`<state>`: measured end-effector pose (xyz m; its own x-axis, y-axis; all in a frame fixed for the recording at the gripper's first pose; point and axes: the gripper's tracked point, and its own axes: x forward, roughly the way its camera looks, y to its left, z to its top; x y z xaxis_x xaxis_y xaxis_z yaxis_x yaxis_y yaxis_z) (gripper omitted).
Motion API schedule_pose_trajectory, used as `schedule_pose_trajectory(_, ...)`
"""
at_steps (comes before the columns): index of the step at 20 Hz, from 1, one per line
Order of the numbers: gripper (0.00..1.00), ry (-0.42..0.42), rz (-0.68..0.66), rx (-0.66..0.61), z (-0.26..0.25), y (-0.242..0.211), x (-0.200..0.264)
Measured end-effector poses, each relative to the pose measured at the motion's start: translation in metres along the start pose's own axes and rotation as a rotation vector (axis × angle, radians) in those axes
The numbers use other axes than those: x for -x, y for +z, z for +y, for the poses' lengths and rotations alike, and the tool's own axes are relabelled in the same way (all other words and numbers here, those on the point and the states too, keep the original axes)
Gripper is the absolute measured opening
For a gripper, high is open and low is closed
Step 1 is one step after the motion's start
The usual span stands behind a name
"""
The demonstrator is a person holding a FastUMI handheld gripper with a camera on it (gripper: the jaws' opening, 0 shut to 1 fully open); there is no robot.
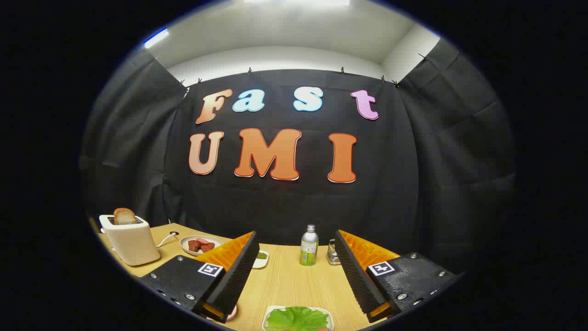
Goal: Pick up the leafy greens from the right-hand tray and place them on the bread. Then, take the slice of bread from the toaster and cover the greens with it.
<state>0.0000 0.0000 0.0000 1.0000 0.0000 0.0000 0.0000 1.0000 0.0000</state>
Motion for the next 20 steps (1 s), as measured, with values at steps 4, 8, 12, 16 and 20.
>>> schedule_pose_trajectory(4, 0.99, 0.013, -0.002, 0.007, 0.0044, 0.0025, 0.0020)
schedule_pose_trajectory(8, 0.99, 0.018, -0.010, 0.011, 0.0082, 0.0055, 0.0031)
schedule_pose_trajectory(12, 0.99, 0.014, -0.012, 0.012, 0.0067, 0.0054, 0.0023)
schedule_pose_trajectory(16, 0.99, 0.005, 0.001, 0.007, 0.0038, -0.0004, 0.0007)
schedule_pose_trajectory(20, 0.99, 0.007, 0.006, 0.007, 0.0030, -0.0022, 0.0005)
